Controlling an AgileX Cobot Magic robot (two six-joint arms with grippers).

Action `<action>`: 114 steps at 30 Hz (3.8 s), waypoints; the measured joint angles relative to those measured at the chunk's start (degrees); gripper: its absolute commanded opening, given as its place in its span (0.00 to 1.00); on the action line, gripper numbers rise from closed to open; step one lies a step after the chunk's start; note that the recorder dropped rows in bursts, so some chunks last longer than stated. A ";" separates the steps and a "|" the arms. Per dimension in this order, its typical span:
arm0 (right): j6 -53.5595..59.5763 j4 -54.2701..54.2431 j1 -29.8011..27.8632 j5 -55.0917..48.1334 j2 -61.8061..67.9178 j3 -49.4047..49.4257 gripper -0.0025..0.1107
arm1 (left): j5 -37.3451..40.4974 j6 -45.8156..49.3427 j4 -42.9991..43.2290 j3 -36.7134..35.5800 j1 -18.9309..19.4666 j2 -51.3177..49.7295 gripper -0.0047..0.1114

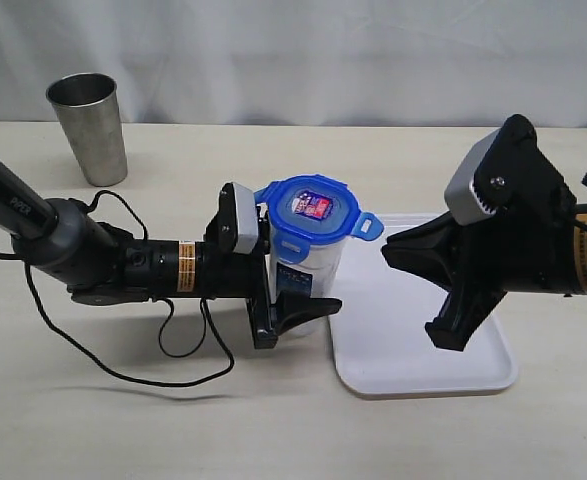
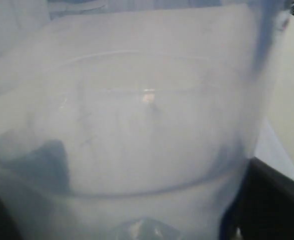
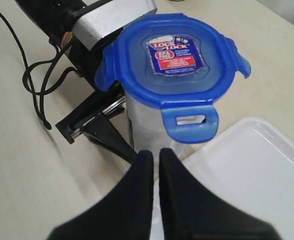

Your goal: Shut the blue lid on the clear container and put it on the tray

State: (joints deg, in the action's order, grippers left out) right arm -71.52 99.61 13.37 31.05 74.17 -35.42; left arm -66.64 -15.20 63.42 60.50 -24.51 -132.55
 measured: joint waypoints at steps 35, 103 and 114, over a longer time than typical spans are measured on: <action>27.89 -40.37 18.39 -74.17 17.62 -40.28 0.29 | -2.79 -5.72 7.28 0.08 7.95 -0.23 0.04; 77.82 -63.13 38.69 -71.40 30.38 -42.30 0.42 | -0.78 -7.77 4.02 0.43 8.41 -0.23 0.04; 78.08 -105.77 26.45 -70.53 15.39 -44.38 0.42 | -2.81 -5.75 7.70 0.43 8.41 -0.23 0.04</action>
State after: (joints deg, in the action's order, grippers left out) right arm 6.56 -6.16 39.83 -39.48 89.56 -79.80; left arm -69.45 -20.95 71.12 60.93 -16.10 -132.78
